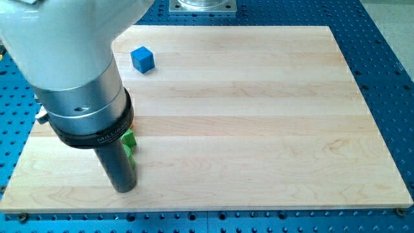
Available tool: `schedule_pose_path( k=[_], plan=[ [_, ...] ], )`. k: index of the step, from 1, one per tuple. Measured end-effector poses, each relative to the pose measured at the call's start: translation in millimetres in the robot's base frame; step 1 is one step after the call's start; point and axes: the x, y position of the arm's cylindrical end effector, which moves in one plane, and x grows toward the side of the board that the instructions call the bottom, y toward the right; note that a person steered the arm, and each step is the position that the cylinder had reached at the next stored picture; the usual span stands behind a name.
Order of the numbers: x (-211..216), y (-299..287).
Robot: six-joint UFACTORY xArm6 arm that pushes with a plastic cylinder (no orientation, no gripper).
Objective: Slide the triangle to the bottom left of the green circle
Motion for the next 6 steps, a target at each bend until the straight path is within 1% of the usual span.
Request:
schedule_pose_path(
  k=[2,3,4,5,6],
  plan=[
    [-13.6,0.0],
    [-13.1,0.0],
    [9.9,4.6],
    [-29.7,54.3],
    [-123.4,118.1]
  ],
)
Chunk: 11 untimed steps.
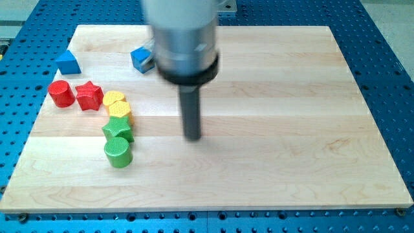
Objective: Slide the triangle to the bottom left of the green circle
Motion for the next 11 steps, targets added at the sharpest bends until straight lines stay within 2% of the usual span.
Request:
schedule_pose_path(
  k=[1,2,3,4,5,6,7,8,9,11],
  plan=[
    [-119.8,25.6],
    [-211.9,-0.8],
    [-268.8,-60.4],
    [-274.4,-108.7],
    [-274.6,-194.9],
    [-235.8,-270.1],
    [-183.6,-298.9],
    [-150.4,-295.4],
    [-135.8,-276.4],
    [-84.6,-160.4]
  ],
)
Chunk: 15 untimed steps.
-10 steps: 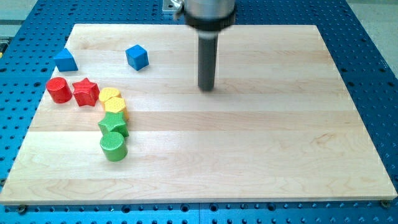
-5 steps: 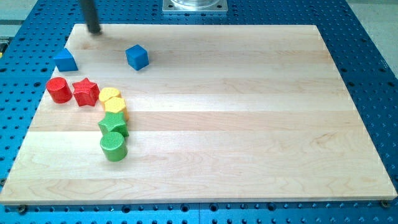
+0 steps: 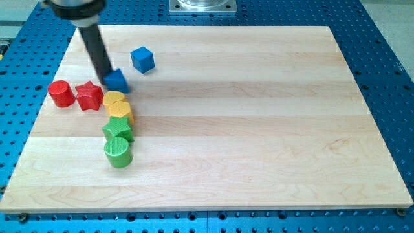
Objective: Slide the triangle to the bottom left of the green circle
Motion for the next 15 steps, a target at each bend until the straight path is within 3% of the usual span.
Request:
schedule_pose_path(
  k=[3,4,5,6,7,8,10,11,13,14,15],
  plan=[
    [73.6,188.6],
    [99.8,172.1],
    [45.0,196.7],
    [47.2,153.7],
    [117.1,102.9],
    [97.6,122.1],
    [134.1,58.1],
    [141.8,57.6],
    [202.8,77.1],
    [233.5,125.4],
    [235.9,127.6]
  ],
)
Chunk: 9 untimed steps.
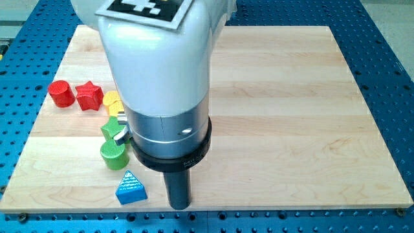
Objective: Slide the triangle to the bottom left of the green circle
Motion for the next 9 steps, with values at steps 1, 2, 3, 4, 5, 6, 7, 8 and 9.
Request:
schedule_pose_path(
  k=[1,2,3,4,5,6,7,8,9],
  plan=[
    [-13.5,0.3],
    [-13.5,-27.7],
    [-7.9,-49.2],
    [0.1,-51.4],
    [0.0,-53.7],
    [0.1,-56.6],
    [0.1,-56.6],
    [-0.4,-81.3],
    [-0.2,-99.9]
  ],
)
